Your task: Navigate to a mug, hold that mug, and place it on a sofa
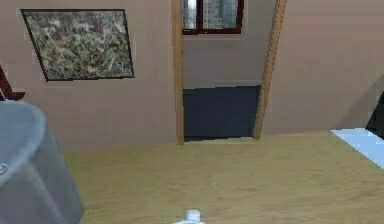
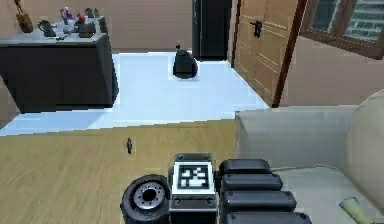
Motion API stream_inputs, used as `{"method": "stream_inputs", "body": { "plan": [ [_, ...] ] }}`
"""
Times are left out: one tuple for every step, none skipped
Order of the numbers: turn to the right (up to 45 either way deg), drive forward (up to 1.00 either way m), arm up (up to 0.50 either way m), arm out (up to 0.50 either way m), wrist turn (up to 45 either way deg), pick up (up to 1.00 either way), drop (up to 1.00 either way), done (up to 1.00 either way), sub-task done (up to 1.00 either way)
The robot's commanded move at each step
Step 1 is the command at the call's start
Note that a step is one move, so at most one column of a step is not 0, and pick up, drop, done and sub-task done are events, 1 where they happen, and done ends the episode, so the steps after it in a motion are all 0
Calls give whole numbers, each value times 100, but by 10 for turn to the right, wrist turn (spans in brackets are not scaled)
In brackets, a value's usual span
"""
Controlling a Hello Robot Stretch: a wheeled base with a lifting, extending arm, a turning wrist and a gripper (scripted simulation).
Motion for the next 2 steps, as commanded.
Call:
{"method": "stream_inputs", "body": {
  "plan": [
    [390,0,0,0,0,0,0,0,0],
    [-450,0,0,0,0,0,0,0,0]
  ]
}}
